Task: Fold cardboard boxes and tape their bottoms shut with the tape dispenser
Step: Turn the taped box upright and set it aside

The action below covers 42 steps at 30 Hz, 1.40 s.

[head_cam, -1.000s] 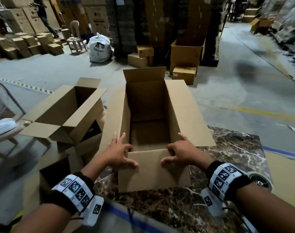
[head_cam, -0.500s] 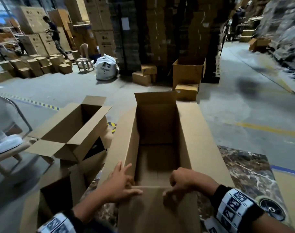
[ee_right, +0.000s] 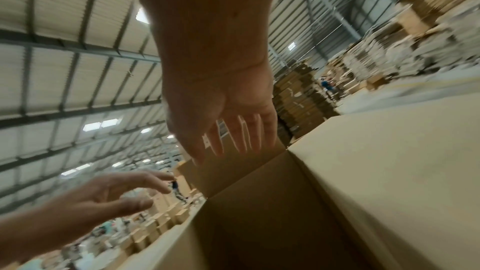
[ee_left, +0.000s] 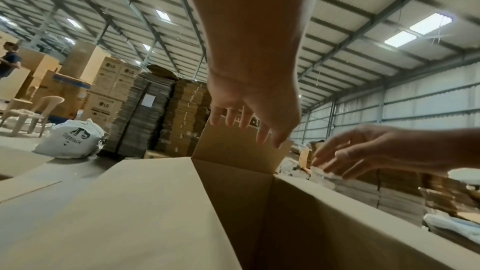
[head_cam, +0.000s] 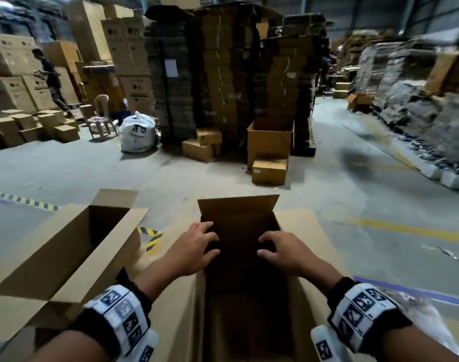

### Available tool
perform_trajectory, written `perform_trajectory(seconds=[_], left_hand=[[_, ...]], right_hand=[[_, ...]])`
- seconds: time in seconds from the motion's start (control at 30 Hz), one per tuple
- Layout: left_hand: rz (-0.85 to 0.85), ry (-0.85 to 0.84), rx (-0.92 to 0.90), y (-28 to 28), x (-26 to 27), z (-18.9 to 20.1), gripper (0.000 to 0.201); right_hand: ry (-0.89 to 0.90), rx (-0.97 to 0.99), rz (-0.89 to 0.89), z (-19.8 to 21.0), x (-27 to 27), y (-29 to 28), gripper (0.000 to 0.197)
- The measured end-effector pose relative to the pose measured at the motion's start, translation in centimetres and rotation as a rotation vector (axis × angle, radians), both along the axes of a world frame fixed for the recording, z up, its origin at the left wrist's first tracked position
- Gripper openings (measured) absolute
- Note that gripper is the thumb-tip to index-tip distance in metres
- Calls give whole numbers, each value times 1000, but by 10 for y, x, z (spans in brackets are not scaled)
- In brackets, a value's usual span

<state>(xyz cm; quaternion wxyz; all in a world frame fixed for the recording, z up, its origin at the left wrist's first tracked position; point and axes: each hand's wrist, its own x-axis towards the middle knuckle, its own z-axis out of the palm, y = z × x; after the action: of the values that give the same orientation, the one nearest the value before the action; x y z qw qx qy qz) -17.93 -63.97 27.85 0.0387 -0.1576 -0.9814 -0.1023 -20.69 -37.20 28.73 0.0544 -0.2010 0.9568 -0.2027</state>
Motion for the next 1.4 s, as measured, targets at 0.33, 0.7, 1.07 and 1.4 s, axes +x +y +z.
perform_trajectory(seconds=[0.33, 0.7, 1.07, 1.4], left_hand=[[66, 380, -98, -3, -177, -30, 43], [111, 15, -326, -11, -244, -71, 124], [-19, -438, -269, -18, -278, -86, 27], [107, -564, -144, -19, -202, -44, 99]], right_hand=[[83, 159, -345, -49, -151, -25, 112], [115, 356, -420, -101, -181, -24, 112], [61, 383, -462, -105, -194, -25, 37], [-47, 39, -403, -77, -143, 1, 86]])
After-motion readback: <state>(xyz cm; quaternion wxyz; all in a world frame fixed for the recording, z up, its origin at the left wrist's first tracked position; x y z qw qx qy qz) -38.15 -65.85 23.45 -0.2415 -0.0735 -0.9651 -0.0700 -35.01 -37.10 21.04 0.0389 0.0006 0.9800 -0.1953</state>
